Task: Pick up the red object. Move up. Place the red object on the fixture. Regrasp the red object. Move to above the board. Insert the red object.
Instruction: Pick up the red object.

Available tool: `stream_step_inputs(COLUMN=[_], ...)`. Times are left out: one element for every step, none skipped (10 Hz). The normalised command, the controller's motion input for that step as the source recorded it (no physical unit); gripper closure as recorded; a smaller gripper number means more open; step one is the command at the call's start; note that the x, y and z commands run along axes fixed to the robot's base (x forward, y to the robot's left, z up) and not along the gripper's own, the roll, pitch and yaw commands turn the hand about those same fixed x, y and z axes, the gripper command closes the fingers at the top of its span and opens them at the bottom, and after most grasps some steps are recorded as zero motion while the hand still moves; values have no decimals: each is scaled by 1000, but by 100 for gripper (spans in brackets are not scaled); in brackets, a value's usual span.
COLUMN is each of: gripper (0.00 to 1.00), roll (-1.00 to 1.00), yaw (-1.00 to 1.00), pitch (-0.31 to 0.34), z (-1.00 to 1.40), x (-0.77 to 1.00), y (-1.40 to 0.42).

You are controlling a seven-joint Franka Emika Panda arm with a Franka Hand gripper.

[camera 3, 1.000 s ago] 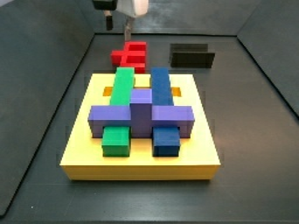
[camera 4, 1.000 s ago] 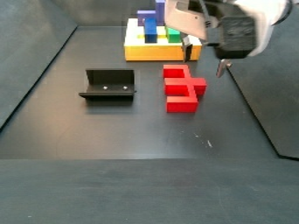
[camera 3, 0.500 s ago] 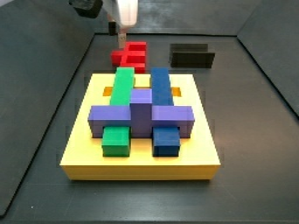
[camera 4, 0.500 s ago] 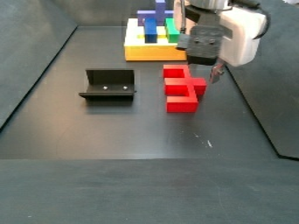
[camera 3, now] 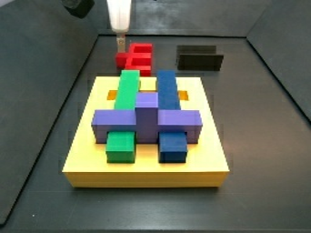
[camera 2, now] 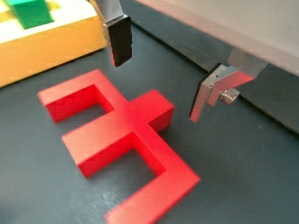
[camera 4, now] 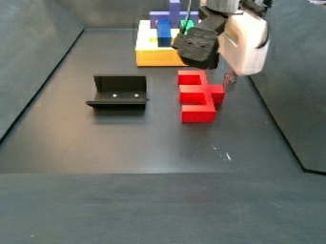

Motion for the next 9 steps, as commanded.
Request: stream_step_inputs(gripper=[0,0,0,0,0,0,0,0,0], roll=[-121,-99,-76,-60,-53,-3,0,-36,0], yaw=[-909,-863,-780,-763,-726,-174,-80,-97,60], pitch=[0,0,0,0,0,0,0,0,0], z=[-100,-71,-66,-63,-49,-129,-151,-289,-266], x=[0,-26,-57,-31,-57,0,17,23,0], y=[-6,0,0,0,0,-14,-11,0,0])
